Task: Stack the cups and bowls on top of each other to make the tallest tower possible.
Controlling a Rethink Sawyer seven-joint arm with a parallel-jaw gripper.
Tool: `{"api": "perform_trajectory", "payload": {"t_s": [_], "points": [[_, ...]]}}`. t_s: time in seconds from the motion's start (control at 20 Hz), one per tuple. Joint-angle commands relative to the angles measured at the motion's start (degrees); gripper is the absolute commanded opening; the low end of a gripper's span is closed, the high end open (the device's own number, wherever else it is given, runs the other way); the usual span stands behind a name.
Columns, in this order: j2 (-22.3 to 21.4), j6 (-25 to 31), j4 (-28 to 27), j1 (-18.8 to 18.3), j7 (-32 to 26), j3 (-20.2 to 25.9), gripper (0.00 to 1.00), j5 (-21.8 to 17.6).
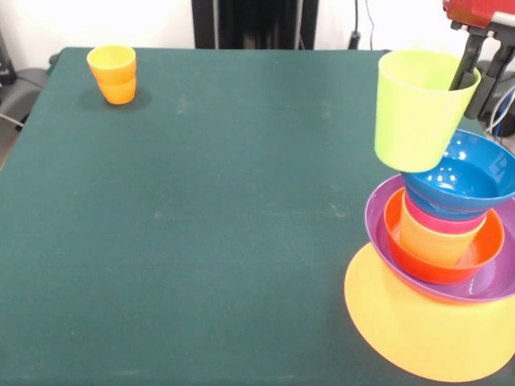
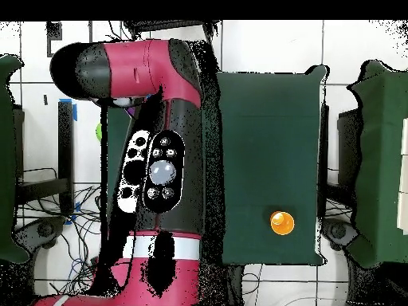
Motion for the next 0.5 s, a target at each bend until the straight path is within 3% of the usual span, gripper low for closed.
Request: {"api": "perform_trajectory", "payload": {"t_s": [0.05, 0.5], "points": [[0.17, -2.08, 7.64, -1.13, -4.88, 5.89, 0.0, -2.24], [-0.75, 0.28, 8.89, -0.46, -3.04, 6.54, 0.0, -0.61]]}}
